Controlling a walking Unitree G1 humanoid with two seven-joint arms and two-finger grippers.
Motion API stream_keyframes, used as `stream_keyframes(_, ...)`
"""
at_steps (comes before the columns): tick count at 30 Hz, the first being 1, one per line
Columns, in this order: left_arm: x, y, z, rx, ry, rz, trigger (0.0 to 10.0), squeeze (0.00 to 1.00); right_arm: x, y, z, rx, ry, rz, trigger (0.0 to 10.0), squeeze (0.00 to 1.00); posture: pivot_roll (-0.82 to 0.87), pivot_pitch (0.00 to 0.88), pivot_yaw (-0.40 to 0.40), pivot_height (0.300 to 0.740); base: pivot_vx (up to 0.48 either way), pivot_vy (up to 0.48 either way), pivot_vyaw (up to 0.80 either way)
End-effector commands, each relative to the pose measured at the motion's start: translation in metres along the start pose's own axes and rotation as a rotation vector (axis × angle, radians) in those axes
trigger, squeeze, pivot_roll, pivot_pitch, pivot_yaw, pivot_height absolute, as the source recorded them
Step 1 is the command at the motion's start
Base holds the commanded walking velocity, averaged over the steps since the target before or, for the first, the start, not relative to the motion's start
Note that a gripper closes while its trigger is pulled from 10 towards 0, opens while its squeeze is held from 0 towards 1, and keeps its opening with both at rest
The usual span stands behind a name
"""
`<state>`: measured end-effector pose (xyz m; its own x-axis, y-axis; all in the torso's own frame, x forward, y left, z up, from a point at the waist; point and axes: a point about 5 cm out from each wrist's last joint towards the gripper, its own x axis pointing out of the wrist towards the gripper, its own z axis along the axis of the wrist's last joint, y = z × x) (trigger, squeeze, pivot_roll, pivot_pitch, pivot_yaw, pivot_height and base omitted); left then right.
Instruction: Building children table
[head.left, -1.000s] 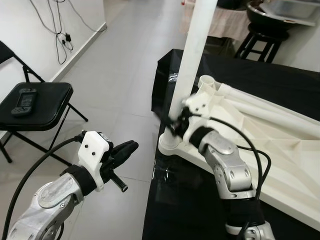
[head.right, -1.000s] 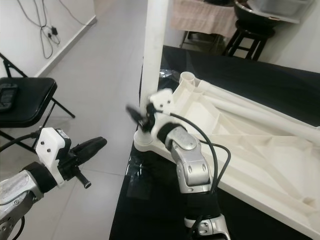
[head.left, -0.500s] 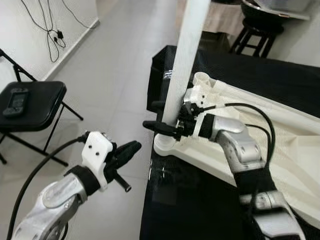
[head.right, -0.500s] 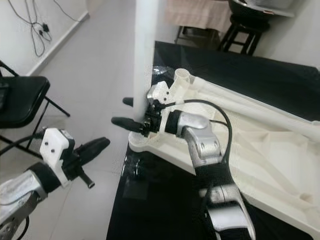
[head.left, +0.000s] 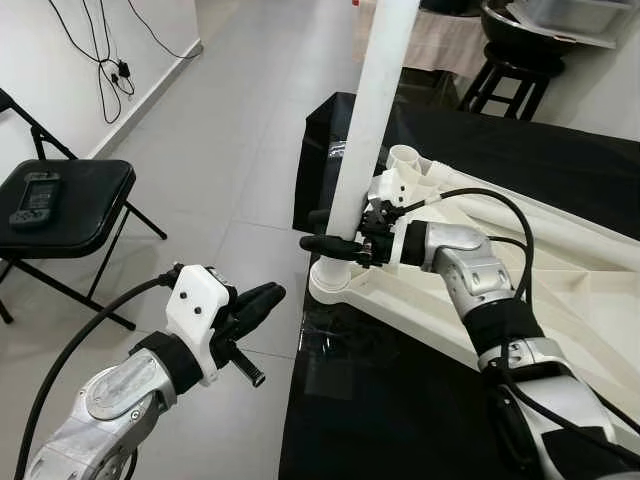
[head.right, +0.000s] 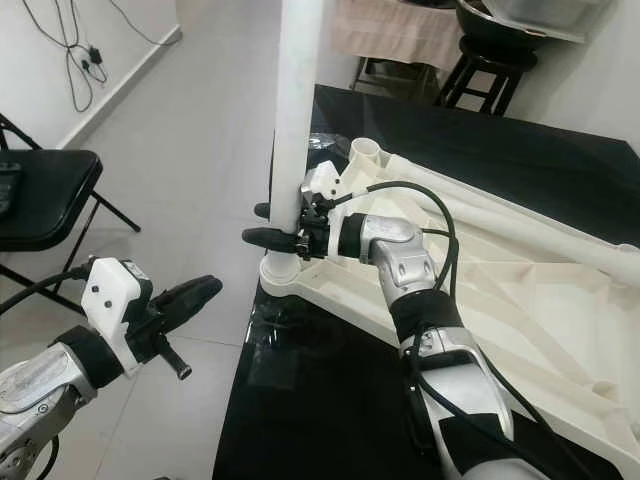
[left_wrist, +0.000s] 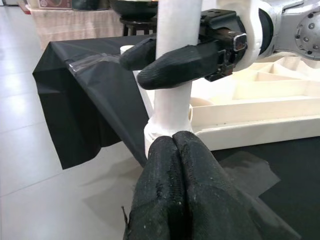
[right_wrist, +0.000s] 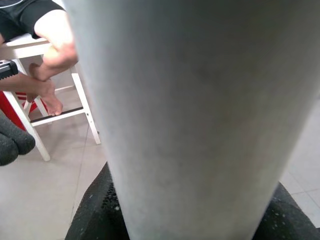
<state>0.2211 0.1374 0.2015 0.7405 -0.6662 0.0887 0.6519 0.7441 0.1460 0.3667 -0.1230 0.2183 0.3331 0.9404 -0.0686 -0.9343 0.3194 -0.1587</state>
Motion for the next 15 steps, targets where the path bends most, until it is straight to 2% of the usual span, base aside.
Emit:
stream_keyframes(1,0.001,-0.004,-0.001,-0.008,0.001,-0.014,10.0,0.00,-0.010,0.001,-0.012,0.032,0.035,-0.004,0.0,0.00,0.08,0.192,-0.147,0.740,0.000,0.000,0.00)
stream_keyframes(3,0.001,-0.003,-0.001,-0.009,0.001,-0.015,10.0,0.00,-0.014,0.001,-0.013,0.030,0.029,-0.019,0.0,0.00,0.07,0.193,-0.145,0.740,0.000,0.000,0.00)
stream_keyframes(5,0.000,-0.003,-0.002,-0.012,0.004,-0.018,10.0,0.00,-0.022,0.001,-0.021,0.022,0.021,-0.142,0.0,0.00,0.06,0.193,-0.141,0.740,0.000,0.000,0.00)
stream_keyframes(6,0.000,-0.003,-0.002,-0.012,0.004,-0.018,10.0,0.00,-0.022,0.001,-0.021,0.022,0.021,-0.142,0.0,0.00,0.06,0.193,-0.141,0.740,0.000,0.000,0.00)
stream_keyframes(7,0.000,-0.002,-0.003,-0.012,0.006,-0.021,10.0,0.00,-0.022,0.006,-0.029,0.039,0.021,-0.275,0.0,0.00,0.05,0.195,-0.141,0.740,0.000,0.000,0.00)
stream_keyframes(8,0.000,-0.002,-0.003,-0.012,0.006,-0.021,10.0,0.00,-0.022,0.006,-0.029,0.039,0.021,-0.275,0.0,0.00,0.05,0.195,-0.141,0.740,0.000,0.000,0.00)
stream_keyframes(9,-0.001,-0.001,-0.003,-0.012,0.008,-0.022,10.0,0.00,-0.022,0.009,-0.034,0.053,0.023,-0.369,0.0,0.00,0.05,0.195,-0.139,0.740,0.000,0.000,0.00)
stream_keyframes(10,-0.001,-0.001,-0.003,-0.012,0.008,-0.022,10.0,0.00,-0.022,0.009,-0.034,0.053,0.023,-0.369,0.0,0.00,0.05,0.195,-0.139,0.740,0.000,0.000,0.00)
stream_keyframes(11,-0.002,0.001,-0.003,-0.013,0.009,-0.022,10.0,0.00,-0.018,0.014,-0.044,0.064,0.046,-0.582,0.0,0.00,0.03,0.195,-0.121,0.740,0.000,0.000,0.00)
stream_keyframes(12,-0.002,0.001,-0.004,-0.014,0.013,-0.026,10.0,0.00,-0.014,0.036,-0.060,0.085,0.105,-0.712,0.0,0.00,0.04,0.201,-0.116,0.740,0.000,0.000,0.00)
stream_keyframes(13,-0.002,0.002,-0.005,-0.014,0.015,-0.030,10.0,0.00,-0.010,0.051,-0.065,0.007,0.164,-0.766,0.0,0.00,0.03,0.188,-0.114,0.740,0.000,0.000,0.00)
stream_keyframes(14,-0.002,0.002,-0.005,-0.016,0.013,-0.034,10.0,0.00,-0.007,0.059,-0.062,-0.049,0.170,-0.792,0.0,0.00,0.03,0.188,-0.114,0.740,0.000,0.000,0.00)
stream_keyframes(15,-0.001,0.002,-0.005,-0.021,0.007,-0.035,10.0,0.00,-0.006,0.058,-0.061,-0.029,0.163,-0.798,0.0,0.00,0.01,0.185,-0.112,0.740,0.000,0.000,0.00)
